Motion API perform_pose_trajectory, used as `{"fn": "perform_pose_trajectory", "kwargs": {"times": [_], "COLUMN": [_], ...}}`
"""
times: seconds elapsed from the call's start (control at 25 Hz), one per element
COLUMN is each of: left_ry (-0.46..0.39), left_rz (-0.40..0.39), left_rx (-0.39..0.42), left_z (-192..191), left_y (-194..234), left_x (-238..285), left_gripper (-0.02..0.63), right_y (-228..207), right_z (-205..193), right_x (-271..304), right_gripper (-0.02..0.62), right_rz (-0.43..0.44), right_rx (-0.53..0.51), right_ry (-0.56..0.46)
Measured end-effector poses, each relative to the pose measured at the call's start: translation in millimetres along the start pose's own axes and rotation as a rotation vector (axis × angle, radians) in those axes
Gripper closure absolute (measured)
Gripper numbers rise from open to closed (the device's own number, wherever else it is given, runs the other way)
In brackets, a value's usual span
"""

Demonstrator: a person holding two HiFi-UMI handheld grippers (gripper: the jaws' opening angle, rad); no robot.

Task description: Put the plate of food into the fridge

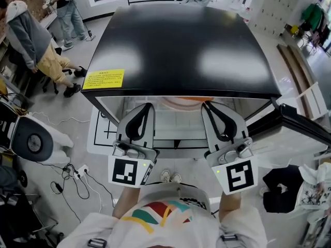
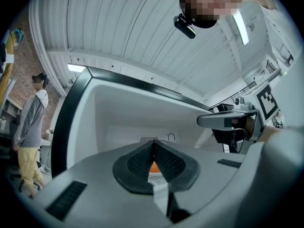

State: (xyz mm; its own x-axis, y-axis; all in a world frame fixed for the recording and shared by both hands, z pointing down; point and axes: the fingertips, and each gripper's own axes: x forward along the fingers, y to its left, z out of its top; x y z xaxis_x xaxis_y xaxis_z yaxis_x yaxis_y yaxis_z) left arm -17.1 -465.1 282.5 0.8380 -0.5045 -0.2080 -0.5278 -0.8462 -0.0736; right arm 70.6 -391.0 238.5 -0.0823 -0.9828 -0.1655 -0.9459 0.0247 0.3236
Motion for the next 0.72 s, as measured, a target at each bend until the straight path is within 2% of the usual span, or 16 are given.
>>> {"fn": "perform_pose_trajectory", "kwargs": {"times": [0.04, 0.12, 0.24, 0.32, 0.48, 0.72], "left_ry": [-0.007, -0.022, -0.025, -0.006, 0.016, 0.047], "left_rz": [-0.001, -0.005, -0.008, -0.009, -0.018, -0.030], "left_rx": [0.011, 0.030, 0.053, 0.060, 0.051, 0.098], "left_z": [4.2, 12.1, 14.9, 8.7, -0.4, -6.6], "left_y": [-2.2, -6.4, -12.1, -15.9, -23.2, -35.1], "left_x": [-0.7, -2.3, -4.0, -4.6, -8.1, -13.2], "left_gripper": [0.600, 0.600, 0.600, 0.600, 0.600, 0.600], "right_y": [-1.2, -4.4, -10.5, -7.3, 0.7, 6.2], "right_z": [2.4, 6.8, 8.8, 3.4, -12.1, -49.0], "right_x": [-4.5, -14.1, -28.2, -33.4, -39.3, -51.9], "right_gripper": [0.594, 0.594, 0.594, 0.594, 0.594, 0.594], "right_rz": [-0.030, -0.097, -0.210, -0.241, -0.259, -0.293], "right_rx": [0.017, 0.056, 0.186, 0.254, 0.270, 0.290], "right_ry": [-0.013, -0.044, -0.120, -0.137, -0.095, 0.002]}}
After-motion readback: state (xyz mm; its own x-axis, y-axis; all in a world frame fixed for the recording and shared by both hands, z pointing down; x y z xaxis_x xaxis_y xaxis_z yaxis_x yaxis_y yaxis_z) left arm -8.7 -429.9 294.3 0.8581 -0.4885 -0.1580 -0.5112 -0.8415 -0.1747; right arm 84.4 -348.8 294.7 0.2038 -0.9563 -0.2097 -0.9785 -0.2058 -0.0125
